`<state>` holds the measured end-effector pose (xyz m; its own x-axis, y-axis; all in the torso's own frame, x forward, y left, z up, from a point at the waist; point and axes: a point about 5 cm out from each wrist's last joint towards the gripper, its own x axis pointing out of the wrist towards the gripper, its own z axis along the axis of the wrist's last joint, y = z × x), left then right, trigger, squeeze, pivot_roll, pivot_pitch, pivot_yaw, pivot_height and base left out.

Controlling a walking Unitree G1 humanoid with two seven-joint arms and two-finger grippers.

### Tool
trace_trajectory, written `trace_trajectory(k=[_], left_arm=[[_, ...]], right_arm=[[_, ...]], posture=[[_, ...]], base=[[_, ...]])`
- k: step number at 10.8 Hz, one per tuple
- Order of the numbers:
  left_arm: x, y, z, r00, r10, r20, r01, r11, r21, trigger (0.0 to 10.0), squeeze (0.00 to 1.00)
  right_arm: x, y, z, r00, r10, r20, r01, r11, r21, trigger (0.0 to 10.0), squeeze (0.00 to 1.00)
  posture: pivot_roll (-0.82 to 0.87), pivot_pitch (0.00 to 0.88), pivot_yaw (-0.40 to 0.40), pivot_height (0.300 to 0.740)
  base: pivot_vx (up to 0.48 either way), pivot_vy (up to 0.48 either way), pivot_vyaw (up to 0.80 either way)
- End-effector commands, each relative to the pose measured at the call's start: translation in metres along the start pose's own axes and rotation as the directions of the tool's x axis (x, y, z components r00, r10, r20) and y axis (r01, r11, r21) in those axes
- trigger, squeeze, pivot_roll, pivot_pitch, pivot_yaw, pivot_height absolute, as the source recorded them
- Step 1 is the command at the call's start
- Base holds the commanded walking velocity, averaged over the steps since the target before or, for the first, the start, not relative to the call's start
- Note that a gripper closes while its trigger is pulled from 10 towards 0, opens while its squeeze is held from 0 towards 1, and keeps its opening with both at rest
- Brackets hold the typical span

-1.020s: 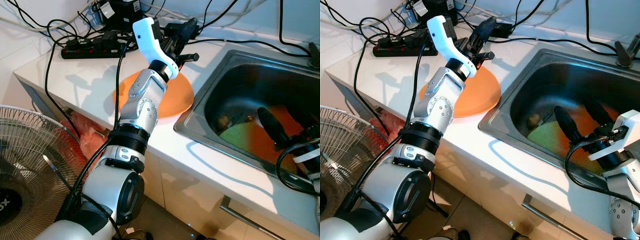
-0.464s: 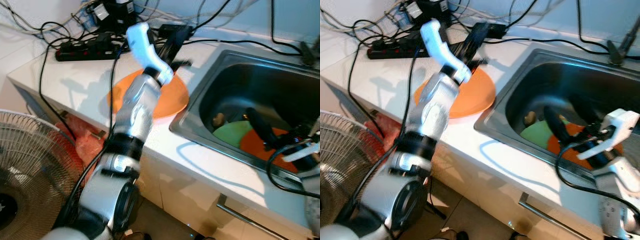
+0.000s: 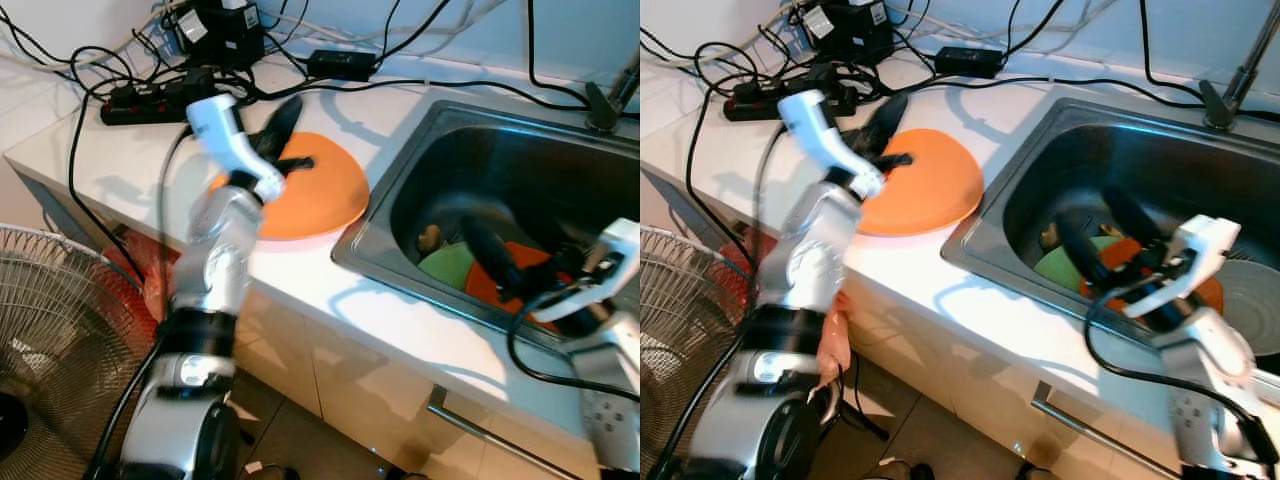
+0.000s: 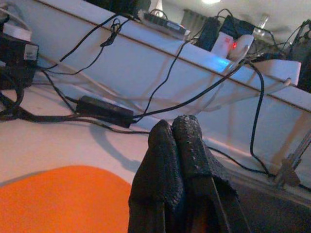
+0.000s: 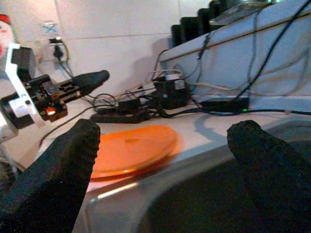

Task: Kitchen organization

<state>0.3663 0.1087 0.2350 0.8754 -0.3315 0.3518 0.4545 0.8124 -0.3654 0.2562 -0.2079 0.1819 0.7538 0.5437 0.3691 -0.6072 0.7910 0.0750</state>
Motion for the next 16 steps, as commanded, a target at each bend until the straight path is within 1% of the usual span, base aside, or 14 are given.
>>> trace_trajectory(k=[1, 2, 3, 5, 6, 7, 9, 10, 16], left_arm=[[-0.006, 0.004, 0.01, 1.0, 0.019, 0.004, -0.019, 0.999, 0.029, 10.0, 0.0], [-0.013, 0.009, 0.014, 0.999, 0.04, 0.002, -0.04, 0.999, 0.033, 10.0, 0.22], [-0.02, 0.014, 0.018, 0.998, 0.064, 0.001, -0.064, 0.998, 0.028, 10.0, 1.0], [-0.028, 0.022, 0.02, 0.994, 0.109, -0.002, -0.108, 0.992, 0.059, 10.0, 1.0], [-0.035, 0.03, 0.021, 0.987, 0.158, -0.006, -0.157, 0.985, 0.074, 10.0, 1.0], [-0.04, 0.034, 0.025, 0.982, 0.186, -0.01, -0.185, 0.979, 0.083, 10.0, 1.0], [-0.045, 0.043, 0.03, 0.973, 0.231, 0.004, -0.231, 0.969, 0.086, 10.0, 1.0], [-0.048, 0.046, 0.03, 0.967, 0.254, 0.0, -0.253, 0.964, 0.081, 10.0, 1.0], [-0.069, 0.059, 0.029, 0.935, 0.353, -0.025, -0.349, 0.933, 0.09, 10.0, 1.0]], right_arm=[[0.0, 0.006, -0.019, 0.999, 0.019, -0.038, -0.016, 0.996, 0.086, 10.0, 0.0], [0.003, 0.008, -0.02, 0.999, 0.032, -0.031, -0.028, 0.995, 0.099, 10.0, 0.0], [0.008, 0.015, -0.024, 0.997, 0.071, -0.033, -0.067, 0.991, 0.118, 10.0, 0.0], [0.015, 0.022, -0.029, 0.995, 0.102, -0.023, -0.097, 0.984, 0.151, 10.0, 0.0], [0.019, 0.027, -0.034, 0.992, 0.128, -0.022, -0.122, 0.978, 0.172, 10.0, 0.0], [0.022, 0.029, -0.035, 0.99, 0.14, -0.021, -0.134, 0.975, 0.179, 10.0, 0.0], [0.022, 0.028, -0.036, 0.989, 0.146, -0.024, -0.139, 0.973, 0.185, 10.0, 0.0], [0.023, 0.029, -0.037, 0.988, 0.152, -0.026, -0.144, 0.971, 0.189, 10.0, 0.0], [0.026, 0.027, -0.038, 0.986, 0.166, -0.03, -0.158, 0.969, 0.192, 10.0, 0.0]], posture=[[0.01, 0.122, 0.119, 0.74], [0.02, 0.12, 0.117, 0.74], [0.03, 0.12, 0.114, 0.74], [0.05, 0.124, 0.109, 0.74], [0.06, 0.124, 0.105, 0.74], [0.06, 0.125, 0.102, 0.74], [0.07, 0.127, 0.098, 0.74], [0.08, 0.131, 0.095, 0.74], [0.09, 0.128, 0.089, 0.74]], base=[[0.0, 0.0, 0.0], [0.0, 0.0, 0.0], [0.0, 0.0, 0.0], [0.0, 0.0, 0.0], [0.0, 0.0, 0.0], [0.0, 0.0, 0.0], [0.0, 0.0, 0.0], [0.0, 0.0, 0.0], [0.0, 0.0, 0.0]])
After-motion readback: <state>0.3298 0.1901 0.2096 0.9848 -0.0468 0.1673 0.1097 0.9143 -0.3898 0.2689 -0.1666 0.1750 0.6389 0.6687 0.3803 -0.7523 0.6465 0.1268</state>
